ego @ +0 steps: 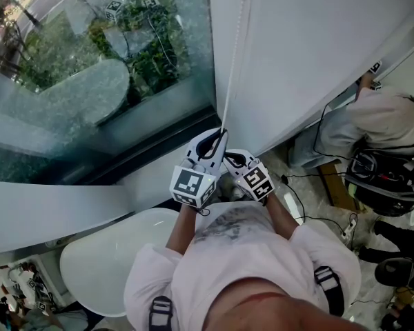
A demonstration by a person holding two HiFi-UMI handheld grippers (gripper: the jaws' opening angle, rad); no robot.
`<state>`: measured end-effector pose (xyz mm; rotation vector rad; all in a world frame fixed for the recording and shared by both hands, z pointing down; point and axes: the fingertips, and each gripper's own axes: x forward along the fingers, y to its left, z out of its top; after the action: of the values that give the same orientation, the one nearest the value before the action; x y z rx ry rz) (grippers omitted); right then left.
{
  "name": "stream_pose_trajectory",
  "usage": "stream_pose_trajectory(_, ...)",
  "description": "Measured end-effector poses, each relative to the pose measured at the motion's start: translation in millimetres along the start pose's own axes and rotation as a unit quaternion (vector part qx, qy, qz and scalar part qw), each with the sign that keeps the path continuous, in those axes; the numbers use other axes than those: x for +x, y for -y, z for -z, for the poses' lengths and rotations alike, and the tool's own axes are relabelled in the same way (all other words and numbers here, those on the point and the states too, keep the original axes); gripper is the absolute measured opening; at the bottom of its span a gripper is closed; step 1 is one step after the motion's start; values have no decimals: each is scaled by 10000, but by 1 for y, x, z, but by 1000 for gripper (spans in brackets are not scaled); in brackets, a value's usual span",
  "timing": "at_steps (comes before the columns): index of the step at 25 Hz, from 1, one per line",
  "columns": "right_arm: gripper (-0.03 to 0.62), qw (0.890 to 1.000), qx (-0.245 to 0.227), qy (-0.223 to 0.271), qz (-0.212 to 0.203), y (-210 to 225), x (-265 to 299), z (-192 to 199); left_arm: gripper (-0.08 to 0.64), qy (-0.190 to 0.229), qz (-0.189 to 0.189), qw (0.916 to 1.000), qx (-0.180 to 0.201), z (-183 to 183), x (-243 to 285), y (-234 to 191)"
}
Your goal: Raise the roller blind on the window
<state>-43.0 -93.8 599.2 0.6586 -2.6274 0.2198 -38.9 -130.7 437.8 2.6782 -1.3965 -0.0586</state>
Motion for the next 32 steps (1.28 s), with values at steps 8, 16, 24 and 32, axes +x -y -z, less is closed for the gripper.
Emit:
stream_pose_trajectory(8, 64, 9998, -162, 103, 18, -3, -9, -17, 17, 16, -2, 10000, 23, -2, 0, -1)
stream_pose_trajectory(16, 150, 9984, -297, 413, 251, 2, -33, -46, 60, 169, -170, 9997, 77, -9, -10, -10)
stream_pose_trajectory(24, 134, 9887, -447, 1231, 723, 21, -81, -105, 58, 457, -363, 9979, 293, -22, -28, -19)
stream_pose_trajectory(32, 63, 9801, -460, 1785, 738, 26, -103, -139, 14, 380, -453, 9977, 330, -12, -33, -11)
